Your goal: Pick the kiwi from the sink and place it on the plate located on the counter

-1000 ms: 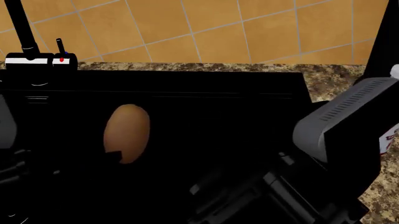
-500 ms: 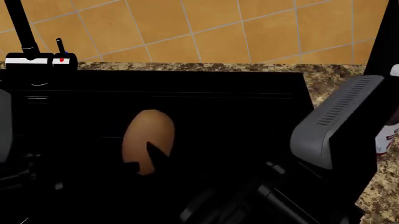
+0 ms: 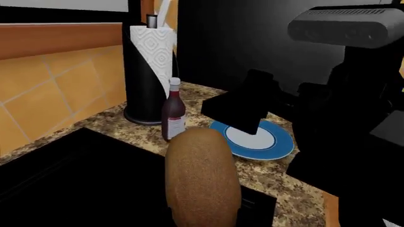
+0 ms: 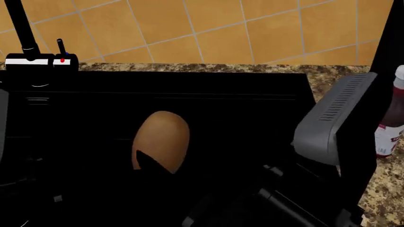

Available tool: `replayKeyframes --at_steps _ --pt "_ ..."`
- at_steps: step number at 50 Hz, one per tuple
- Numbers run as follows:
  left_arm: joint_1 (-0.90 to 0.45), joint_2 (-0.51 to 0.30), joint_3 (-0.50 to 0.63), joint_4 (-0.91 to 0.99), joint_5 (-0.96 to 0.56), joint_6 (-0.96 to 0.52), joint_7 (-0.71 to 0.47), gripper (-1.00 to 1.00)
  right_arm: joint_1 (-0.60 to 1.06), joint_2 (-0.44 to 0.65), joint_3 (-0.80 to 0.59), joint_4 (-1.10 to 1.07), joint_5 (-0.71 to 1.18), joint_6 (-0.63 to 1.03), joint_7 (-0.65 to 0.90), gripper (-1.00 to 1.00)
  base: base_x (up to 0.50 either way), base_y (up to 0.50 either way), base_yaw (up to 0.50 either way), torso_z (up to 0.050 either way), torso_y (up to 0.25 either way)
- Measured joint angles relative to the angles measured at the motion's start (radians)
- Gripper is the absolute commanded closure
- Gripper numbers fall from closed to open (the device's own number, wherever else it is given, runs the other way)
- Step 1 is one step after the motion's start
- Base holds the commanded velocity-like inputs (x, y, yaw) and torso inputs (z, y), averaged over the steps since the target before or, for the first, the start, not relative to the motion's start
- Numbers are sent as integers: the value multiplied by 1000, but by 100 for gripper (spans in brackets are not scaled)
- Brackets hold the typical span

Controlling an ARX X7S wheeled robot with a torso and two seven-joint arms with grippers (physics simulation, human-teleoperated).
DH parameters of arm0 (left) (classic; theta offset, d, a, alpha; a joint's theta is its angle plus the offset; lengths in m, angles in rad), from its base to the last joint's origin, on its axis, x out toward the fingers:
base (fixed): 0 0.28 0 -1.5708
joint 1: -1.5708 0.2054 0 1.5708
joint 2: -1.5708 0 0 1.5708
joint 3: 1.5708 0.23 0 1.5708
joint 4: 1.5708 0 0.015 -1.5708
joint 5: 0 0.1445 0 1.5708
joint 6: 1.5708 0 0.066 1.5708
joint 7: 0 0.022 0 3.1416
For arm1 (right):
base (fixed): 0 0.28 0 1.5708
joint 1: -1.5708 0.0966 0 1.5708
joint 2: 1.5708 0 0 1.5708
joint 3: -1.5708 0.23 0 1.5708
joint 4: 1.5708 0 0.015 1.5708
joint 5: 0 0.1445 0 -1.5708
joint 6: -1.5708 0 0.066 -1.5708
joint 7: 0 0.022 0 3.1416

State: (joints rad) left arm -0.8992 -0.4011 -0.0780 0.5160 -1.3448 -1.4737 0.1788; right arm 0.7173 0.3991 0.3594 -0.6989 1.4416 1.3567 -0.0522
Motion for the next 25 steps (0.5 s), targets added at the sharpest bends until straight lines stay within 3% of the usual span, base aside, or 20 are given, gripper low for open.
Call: replayKeyframes --at_steps 25 --pt "-30 -3 37 9 -76 30 -46 100 7 -28 -86 97 -67 -53 -78 -100 0 0 0 0 0"
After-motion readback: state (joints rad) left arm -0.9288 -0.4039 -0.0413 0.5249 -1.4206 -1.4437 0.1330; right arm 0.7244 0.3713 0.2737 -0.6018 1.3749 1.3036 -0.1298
